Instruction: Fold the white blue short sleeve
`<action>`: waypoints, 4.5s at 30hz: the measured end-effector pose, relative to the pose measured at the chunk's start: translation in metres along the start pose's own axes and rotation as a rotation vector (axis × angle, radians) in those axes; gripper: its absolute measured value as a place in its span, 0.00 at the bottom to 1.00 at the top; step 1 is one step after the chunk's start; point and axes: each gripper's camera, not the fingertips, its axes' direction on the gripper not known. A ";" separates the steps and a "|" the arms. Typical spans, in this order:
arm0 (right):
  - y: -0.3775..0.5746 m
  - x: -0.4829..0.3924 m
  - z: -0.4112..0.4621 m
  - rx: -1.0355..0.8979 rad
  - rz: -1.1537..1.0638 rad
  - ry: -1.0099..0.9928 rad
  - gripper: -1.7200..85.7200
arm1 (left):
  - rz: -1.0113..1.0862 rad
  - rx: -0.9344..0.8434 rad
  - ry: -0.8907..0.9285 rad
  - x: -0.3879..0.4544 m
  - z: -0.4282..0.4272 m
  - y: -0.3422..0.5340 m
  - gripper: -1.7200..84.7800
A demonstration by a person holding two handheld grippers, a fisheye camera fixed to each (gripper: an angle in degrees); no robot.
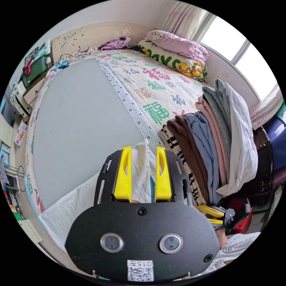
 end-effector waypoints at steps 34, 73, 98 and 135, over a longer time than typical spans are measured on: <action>0.153 -0.348 -0.106 0.190 -0.604 -0.247 0.02 | -0.188 0.517 0.548 -0.251 -0.190 0.136 0.01; 0.408 -0.260 0.007 -0.057 -0.881 -0.119 0.06 | -0.196 0.364 0.211 -0.250 -0.271 0.490 0.13; 0.466 -0.173 0.149 -0.431 -0.995 0.241 0.06 | -0.306 0.357 0.140 -0.148 -0.258 0.583 0.03; 0.407 -0.166 0.010 -0.246 -0.900 0.245 0.04 | -0.029 0.041 0.044 -0.046 -0.304 0.545 0.11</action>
